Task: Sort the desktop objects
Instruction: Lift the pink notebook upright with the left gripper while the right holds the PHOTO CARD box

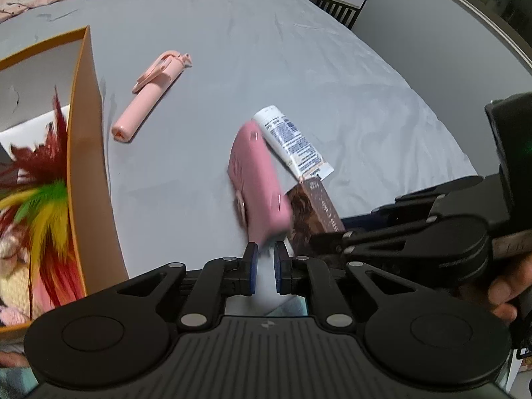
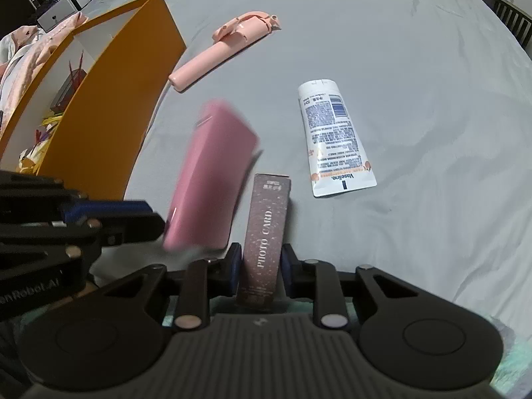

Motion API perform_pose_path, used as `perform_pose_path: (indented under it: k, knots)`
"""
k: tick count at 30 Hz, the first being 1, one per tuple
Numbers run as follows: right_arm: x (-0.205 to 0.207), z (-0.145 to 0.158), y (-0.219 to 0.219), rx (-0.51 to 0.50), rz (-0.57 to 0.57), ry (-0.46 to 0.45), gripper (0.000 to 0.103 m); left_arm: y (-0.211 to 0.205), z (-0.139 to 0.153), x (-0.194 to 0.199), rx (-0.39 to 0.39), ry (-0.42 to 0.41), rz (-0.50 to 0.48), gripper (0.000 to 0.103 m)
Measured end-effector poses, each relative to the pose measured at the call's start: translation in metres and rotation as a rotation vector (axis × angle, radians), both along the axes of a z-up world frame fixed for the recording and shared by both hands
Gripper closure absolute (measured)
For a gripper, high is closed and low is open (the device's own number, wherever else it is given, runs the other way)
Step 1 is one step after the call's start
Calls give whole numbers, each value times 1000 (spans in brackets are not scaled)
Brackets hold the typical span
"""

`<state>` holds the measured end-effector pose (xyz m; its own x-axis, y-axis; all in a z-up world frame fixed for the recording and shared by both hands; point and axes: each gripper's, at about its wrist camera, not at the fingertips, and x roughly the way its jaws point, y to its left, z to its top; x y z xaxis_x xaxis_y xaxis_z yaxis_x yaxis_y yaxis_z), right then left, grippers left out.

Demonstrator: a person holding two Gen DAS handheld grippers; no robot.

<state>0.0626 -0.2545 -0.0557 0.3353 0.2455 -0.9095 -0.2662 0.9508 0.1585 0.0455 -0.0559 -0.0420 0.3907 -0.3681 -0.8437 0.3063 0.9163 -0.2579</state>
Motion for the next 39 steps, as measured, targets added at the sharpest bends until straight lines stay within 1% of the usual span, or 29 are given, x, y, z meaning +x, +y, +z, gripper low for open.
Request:
perform_pose_path:
  k: [2,4,5,6,8,10,11,12,15,18,20,22,25,26,27,29,31,32,33,34,36,39]
  knots:
    - [0,1,-1,3,-13,-3,78,2,0,-1,-3,-7,12,91]
    - [0,2,-2,8,-27,-7,79,7,1,0,-16,-24,45,91]
    - [0,2,-3,9,-33,-8,78,8,2,0,-25,-28,51,88]
    - [0,1,-3,5,-42,-7,79,10,2,1,-36,-33,55,81]
    - [0,1,-4,7,-43,-8,79,9,4,0,-43,-50,47,73]
    - [-1,1,-2,0,-33,-11,79,3,5,-2,-37,-66,12,68]
    - [-2,1,-2,-2,-30,-14,79,0,4,-3,-31,-74,-9,63]
    - [-2,1,-3,3,-28,-21,79,-4,3,-5,-21,-83,-29,55]
    - [-5,3,-4,40,5,-48,79,-10,-2,-10,21,-105,-61,55]
    - [-6,3,-3,43,32,-49,79,-5,-4,-7,-4,-82,-39,53]
    - [-4,2,-2,47,24,-41,79,-1,-4,-4,-20,-75,-22,53]
    - [-2,1,-1,46,25,-35,79,4,-3,1,-60,-62,-1,53]
    - [-3,1,2,41,46,-46,79,15,0,11,-151,-23,58,51]
    - [-3,1,2,42,49,-47,79,16,0,15,-161,-10,71,51]
    - [-3,1,3,44,52,-45,79,16,0,19,-164,0,79,50]
    - [-3,0,4,44,55,-44,79,13,-4,28,-143,22,102,49]
    - [-2,-1,5,39,57,-40,79,11,-8,34,-116,15,121,49]
    - [-2,-1,5,38,57,-39,79,12,-10,37,-114,17,130,52]
    - [-2,-2,5,39,57,-36,79,12,-12,40,-122,32,136,59]
    - [-1,-2,4,41,55,-33,79,13,-14,42,-132,45,136,62]
    - [0,-3,3,48,50,-22,79,13,-17,44,-145,56,135,63]
    - [3,-3,2,56,48,-4,78,7,-18,49,-138,46,122,65]
